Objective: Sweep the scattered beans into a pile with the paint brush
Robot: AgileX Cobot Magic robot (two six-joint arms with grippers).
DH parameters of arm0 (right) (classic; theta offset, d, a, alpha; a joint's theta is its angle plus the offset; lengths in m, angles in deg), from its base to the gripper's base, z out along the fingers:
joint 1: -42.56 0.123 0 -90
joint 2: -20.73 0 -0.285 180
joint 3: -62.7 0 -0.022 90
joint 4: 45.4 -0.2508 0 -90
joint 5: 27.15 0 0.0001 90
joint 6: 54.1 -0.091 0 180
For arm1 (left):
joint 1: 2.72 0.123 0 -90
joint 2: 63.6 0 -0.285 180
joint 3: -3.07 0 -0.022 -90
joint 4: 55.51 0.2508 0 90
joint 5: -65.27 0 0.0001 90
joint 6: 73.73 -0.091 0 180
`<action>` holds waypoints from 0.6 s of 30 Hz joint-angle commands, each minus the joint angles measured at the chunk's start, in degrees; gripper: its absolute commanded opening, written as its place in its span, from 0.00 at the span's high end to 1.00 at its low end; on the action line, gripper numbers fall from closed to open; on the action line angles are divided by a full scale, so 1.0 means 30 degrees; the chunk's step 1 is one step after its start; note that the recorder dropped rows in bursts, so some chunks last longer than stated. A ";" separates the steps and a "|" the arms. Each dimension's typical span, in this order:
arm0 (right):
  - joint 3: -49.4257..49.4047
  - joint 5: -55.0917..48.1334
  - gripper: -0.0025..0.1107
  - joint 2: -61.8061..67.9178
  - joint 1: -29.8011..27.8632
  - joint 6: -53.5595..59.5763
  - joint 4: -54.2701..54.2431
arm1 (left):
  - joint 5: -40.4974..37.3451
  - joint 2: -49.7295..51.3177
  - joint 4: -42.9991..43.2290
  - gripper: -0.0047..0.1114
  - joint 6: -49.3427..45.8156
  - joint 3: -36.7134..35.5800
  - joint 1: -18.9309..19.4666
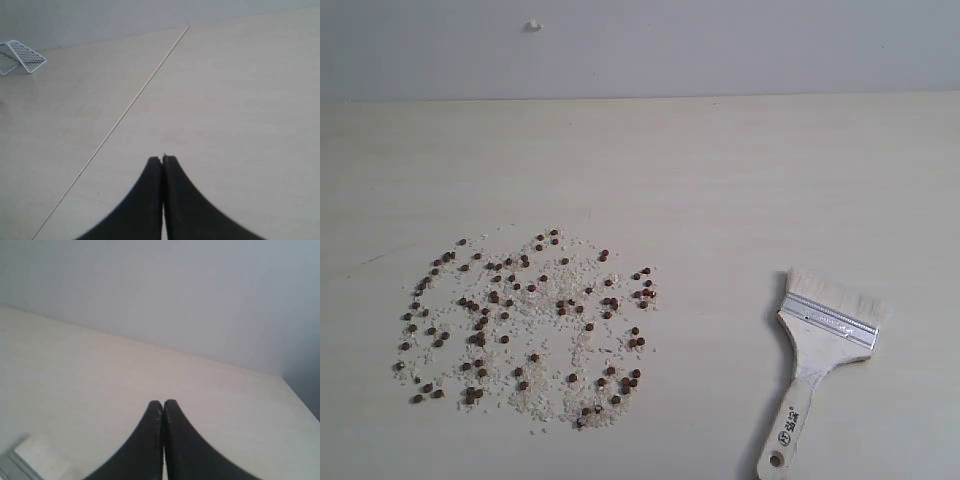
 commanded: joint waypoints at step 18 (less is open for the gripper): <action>0.0081 0.5570 0.98 0.0031 0.0034 -1.0300 -0.8484 | 0.0000 -0.0112 0.0028 0.96 0.0158 0.0009 -0.0111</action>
